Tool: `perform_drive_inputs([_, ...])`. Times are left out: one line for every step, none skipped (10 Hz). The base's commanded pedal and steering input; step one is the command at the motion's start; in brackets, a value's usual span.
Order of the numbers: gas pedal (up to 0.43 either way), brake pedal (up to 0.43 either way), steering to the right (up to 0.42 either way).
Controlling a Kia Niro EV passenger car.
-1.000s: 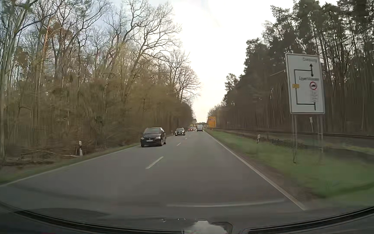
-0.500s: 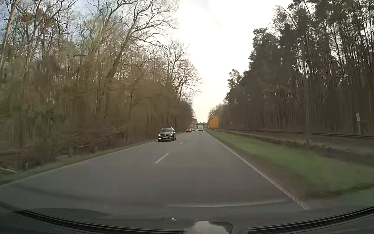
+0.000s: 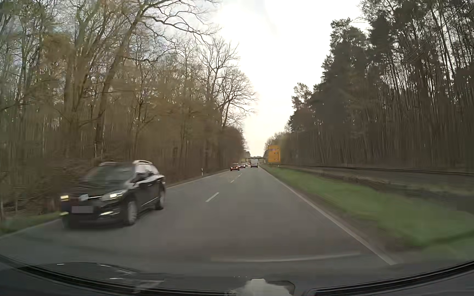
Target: Follow the waypoints while adhering to traffic rules and regulations
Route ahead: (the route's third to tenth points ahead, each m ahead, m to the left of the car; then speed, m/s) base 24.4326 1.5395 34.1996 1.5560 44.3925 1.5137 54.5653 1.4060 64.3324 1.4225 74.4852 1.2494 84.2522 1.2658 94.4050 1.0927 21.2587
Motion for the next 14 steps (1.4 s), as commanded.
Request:
perform_drive_inputs([0.087, 0.000, -0.003])
perform_drive_inputs([0.087, 0.000, -0.002])
perform_drive_inputs([0.087, 0.000, -0.001])
perform_drive_inputs([0.087, 0.000, -0.001])
perform_drive_inputs([0.087, 0.000, -0.001])
perform_drive_inputs([0.087, 0.000, -0.001])
perform_drive_inputs([0.087, 0.000, -0.001])
perform_drive_inputs([0.087, 0.000, -0.001])
perform_drive_inputs([0.087, 0.000, -0.001])
perform_drive_inputs([0.087, 0.000, -0.001])
perform_drive_inputs([0.087, 0.000, -0.001])
perform_drive_inputs([0.087, 0.000, -0.001])
perform_drive_inputs([0.087, 0.000, -0.002])
perform_drive_inputs([0.087, 0.000, -0.002])
